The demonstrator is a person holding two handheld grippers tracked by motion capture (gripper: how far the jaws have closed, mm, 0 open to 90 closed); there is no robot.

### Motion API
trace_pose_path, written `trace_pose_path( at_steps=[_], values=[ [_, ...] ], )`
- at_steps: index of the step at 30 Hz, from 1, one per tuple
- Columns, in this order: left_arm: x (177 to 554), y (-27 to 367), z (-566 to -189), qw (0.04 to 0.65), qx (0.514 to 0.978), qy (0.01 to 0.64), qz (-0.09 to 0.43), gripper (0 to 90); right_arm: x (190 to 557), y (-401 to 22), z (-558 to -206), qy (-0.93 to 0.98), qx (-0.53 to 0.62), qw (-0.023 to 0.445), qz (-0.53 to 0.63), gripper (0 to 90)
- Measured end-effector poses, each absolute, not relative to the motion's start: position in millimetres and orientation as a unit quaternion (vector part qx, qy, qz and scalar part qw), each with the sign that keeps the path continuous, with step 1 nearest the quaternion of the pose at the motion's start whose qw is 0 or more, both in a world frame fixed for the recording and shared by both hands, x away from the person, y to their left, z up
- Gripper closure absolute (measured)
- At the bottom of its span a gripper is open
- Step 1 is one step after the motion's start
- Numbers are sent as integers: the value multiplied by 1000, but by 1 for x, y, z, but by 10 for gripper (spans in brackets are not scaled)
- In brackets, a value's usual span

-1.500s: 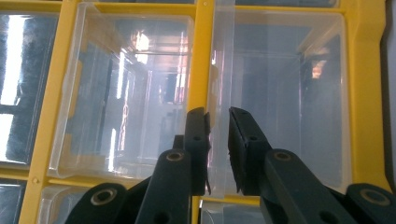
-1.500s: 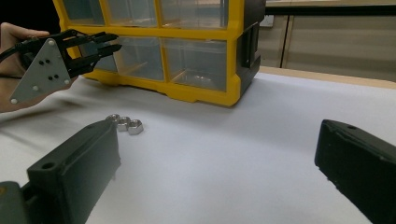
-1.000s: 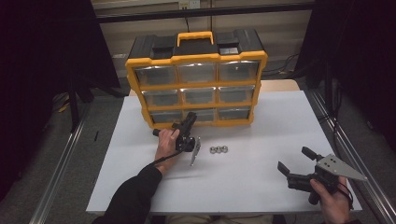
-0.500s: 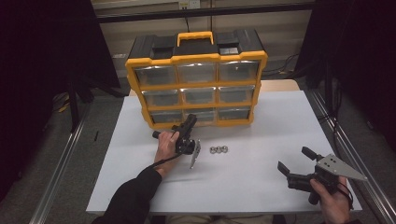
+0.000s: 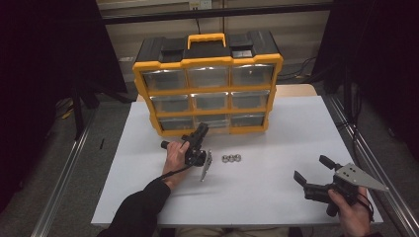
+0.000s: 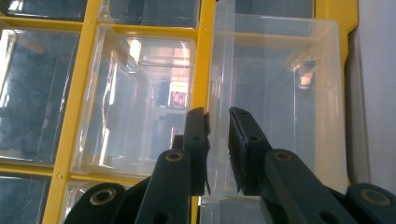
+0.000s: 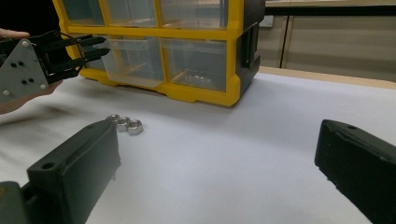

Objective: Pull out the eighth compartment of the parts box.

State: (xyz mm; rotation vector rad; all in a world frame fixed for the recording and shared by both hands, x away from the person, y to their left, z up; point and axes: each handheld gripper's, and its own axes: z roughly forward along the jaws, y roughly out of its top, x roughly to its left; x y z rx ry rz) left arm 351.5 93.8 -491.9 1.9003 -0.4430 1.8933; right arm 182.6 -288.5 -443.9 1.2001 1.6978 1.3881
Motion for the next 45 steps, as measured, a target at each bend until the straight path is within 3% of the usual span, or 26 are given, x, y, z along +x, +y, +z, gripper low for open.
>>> trace_pose_path(
  at_steps=[14, 21, 25, 30, 31, 36, 45],
  values=[
    [346, 98, -489, 219, 692, -157, 669, 837, 182, -288, -444, 645, 455, 315, 527, 0],
    [349, 96, -492, 244, 686, -151, 669, 771, 183, -288, -444, 645, 455, 315, 527, 0],
    [350, 94, -488, 213, 690, -154, 674, 741, 183, -288, -444, 645, 455, 314, 527, 0],
    [356, 91, -491, 251, 686, -140, 669, 702, 183, -288, -444, 645, 456, 314, 526, 0],
    [355, 92, -490, 229, 690, -141, 672, 701, 183, -288, -444, 645, 457, 314, 526, 0],
    [358, 94, -490, 226, 690, -137, 674, 755, 183, -288, -444, 645, 456, 314, 527, 0],
    [357, 94, -493, 228, 685, -140, 678, 771, 183, -289, -444, 645, 456, 314, 527, 0]
  ],
)
